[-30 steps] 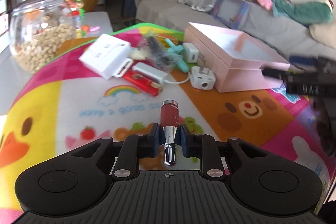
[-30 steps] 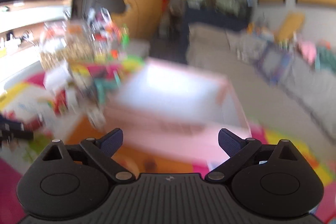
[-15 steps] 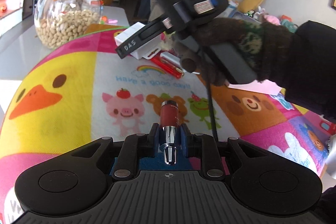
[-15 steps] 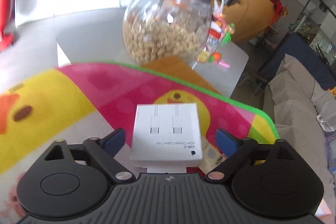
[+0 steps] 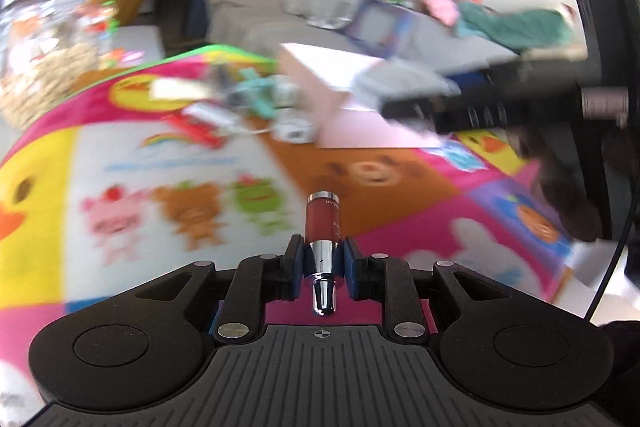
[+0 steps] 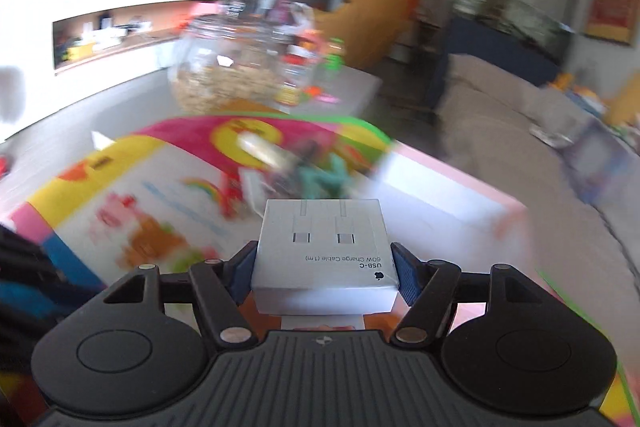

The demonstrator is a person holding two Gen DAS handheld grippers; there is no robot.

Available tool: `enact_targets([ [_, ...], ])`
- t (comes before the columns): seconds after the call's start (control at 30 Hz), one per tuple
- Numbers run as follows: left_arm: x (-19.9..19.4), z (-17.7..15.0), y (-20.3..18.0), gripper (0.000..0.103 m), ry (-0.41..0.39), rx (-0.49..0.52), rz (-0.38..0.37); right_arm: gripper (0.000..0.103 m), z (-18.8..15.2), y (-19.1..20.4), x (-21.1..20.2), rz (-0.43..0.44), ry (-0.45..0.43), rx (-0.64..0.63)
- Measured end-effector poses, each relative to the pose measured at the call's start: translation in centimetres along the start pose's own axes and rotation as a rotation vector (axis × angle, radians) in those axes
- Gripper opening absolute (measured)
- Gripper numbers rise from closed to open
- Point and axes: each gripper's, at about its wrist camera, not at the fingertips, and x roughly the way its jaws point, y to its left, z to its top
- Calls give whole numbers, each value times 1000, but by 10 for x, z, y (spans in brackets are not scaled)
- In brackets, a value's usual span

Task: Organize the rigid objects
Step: 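Grasp the white USB-C cable box with the right gripper while the left holds the tube, then lower the tube and cable box into the pink box and open both grippers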

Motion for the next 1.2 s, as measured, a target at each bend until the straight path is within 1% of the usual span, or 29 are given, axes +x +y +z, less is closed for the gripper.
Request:
enact_targets([
  [0.07,2,12,-20,24,-6,48,-33,69,-25,-23,-19,-72,10,77],
  [0.13,2,30,-39,24,-29,93,-41,69,-45,-42,-38,-132,-5,139],
  [0.2,6,56,-63,24,-84,164,-37,69,-59,-57,-57,-182,-45,176],
  [0.3,19,109,-88,24,-172,246,-11,69,-69,-70,-73,-206,-105,190],
  [0.33,27,131,-94,24,-197,248,-4,69,-71,-73,-76,-209,-121,195],
  [0.4,42,172,-100,24,-243,200,3,69,-74,-79,-80,-205,-149,213],
  [0.47,63,203,-100,25,-257,155,12,69,-78,-85,-80,-196,-158,236],
  [0.57,83,219,-95,25,-262,93,35,69,-83,-90,-75,-191,-147,259],
  [0.63,83,212,-87,25,-252,54,50,69,-88,-92,-72,-201,-137,265],
  [0.7,76,195,-77,25,-228,36,57,69,-92,-94,-71,-203,-126,276],
  [0.83,55,144,-58,25,-154,11,65,69,-95,-99,-63,-210,-88,300],
  [0.93,43,103,-47,25,-103,-3,84,69,-86,-98,-58,-196,-86,304],
  [1.0,38,80,-40,25,-57,-15,103,69,-70,-99,-56,-183,-111,297],
  [1.1,39,57,-28,25,6,-59,117,69,-32,-112,-50,-150,-166,326],
  [1.13,38,51,-24,25,12,-70,121,69,-19,-116,-46,-148,-184,327],
  [1.2,36,44,-18,25,13,-80,128,69,11,-122,-32,-177,-233,315],
])
